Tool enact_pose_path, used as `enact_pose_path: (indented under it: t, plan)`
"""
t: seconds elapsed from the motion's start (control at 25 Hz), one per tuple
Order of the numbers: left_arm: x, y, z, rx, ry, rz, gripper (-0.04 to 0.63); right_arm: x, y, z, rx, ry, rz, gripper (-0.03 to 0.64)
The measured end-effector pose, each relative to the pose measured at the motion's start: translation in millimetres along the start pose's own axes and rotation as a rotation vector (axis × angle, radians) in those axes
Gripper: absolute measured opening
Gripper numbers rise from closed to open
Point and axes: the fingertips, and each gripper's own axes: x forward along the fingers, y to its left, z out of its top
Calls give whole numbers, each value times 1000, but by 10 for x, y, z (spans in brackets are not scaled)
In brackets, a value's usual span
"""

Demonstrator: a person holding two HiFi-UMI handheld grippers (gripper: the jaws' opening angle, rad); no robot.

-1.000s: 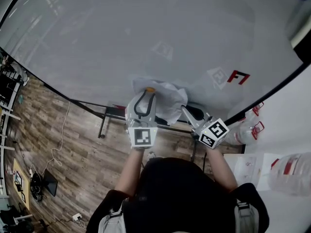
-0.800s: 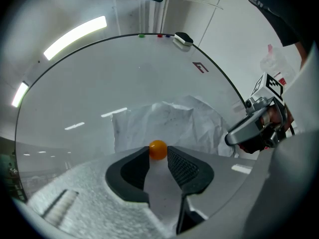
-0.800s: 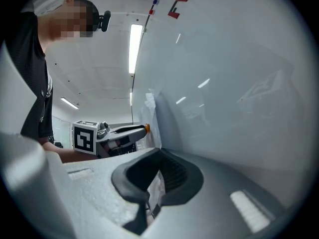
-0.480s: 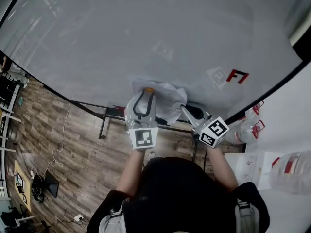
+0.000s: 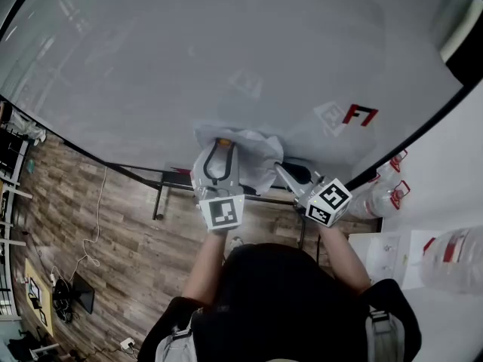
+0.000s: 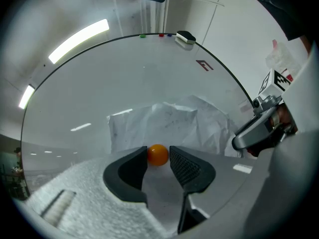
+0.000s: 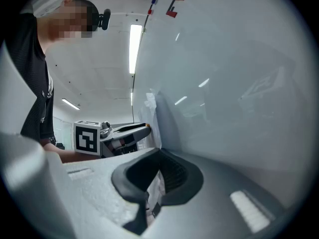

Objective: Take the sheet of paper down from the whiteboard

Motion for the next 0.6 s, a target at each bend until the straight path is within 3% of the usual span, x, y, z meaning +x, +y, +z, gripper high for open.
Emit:
enact_pose_path:
  t: [0.6]
  plan:
    - [-8,7,-31,-9,8,4,130,-7,-15,14,6,-5,-9,3]
